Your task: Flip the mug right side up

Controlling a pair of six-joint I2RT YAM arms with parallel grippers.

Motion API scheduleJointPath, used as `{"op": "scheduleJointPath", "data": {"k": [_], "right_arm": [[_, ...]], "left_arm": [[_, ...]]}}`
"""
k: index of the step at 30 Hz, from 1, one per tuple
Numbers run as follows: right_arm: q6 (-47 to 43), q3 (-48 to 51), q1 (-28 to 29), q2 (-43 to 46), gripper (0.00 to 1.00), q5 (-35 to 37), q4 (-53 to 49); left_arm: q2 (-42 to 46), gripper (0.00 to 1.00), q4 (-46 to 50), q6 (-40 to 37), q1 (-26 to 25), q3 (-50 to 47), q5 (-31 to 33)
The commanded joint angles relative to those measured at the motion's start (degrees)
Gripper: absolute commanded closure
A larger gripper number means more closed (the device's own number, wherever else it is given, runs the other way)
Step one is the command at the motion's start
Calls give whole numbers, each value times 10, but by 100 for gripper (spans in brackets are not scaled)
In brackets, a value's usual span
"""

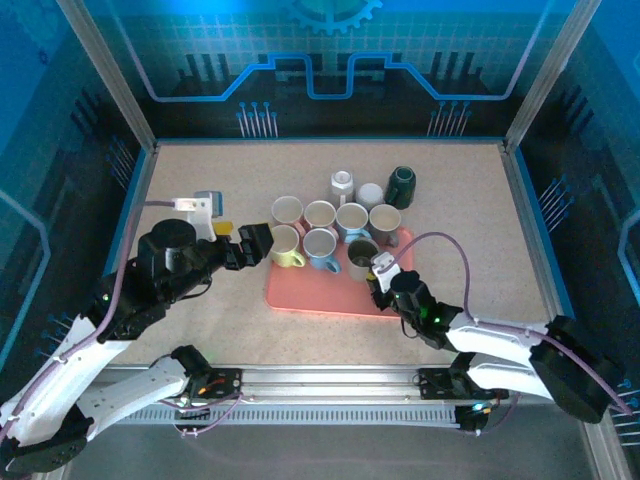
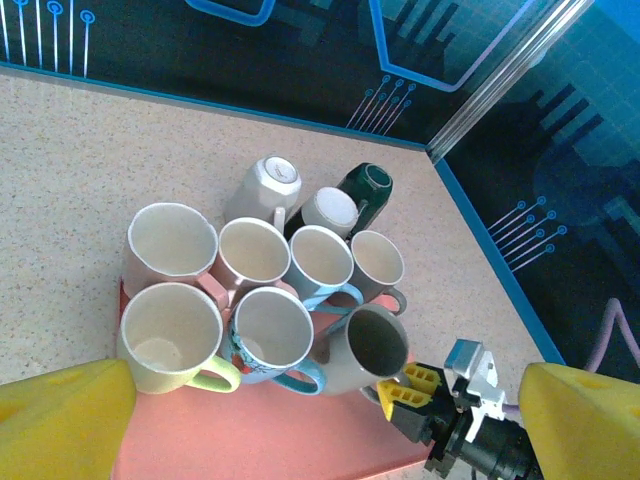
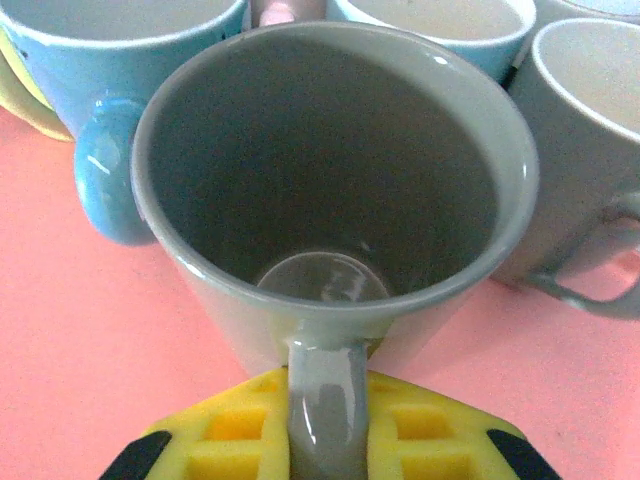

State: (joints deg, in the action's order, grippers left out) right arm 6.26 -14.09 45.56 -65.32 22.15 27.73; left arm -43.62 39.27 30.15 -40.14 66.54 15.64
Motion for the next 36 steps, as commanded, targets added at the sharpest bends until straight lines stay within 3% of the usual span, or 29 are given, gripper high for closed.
{"op": "scheduleJointPath", "data": {"k": [1,4,6,12,19,25,29,33,36], "right_arm": [[11,-26,-8,-30,97,-20,92],[15,-33,-8,-52,92,-29,103],[18,-37,-8,-63,83,-31,105],[20,-48,-9,-85,73,-38,108],[16,-55,-9,-33,52,-11,49],[20,-73,-10,125,40,-2,-117],[18,-133,-12,233,40,0,-303],[65,-239,-13,255,40,18,-489],[107,-338,-14,233,42,-8,-616]], "left_arm": [[13,1,14,11,-1,-8,3],[14,1,18,8,-2,-8,7],[15,1,20,7,-2,-7,7],[18,1,21,7,-1,-13,7],[0,1,29,-3,-2,-6,-6],[-93,1,76,-50,-1,54,-1],[-235,1,140,-65,-1,153,37],[-389,1,153,-113,1,266,43],[-489,1,138,-126,17,339,50]]}}
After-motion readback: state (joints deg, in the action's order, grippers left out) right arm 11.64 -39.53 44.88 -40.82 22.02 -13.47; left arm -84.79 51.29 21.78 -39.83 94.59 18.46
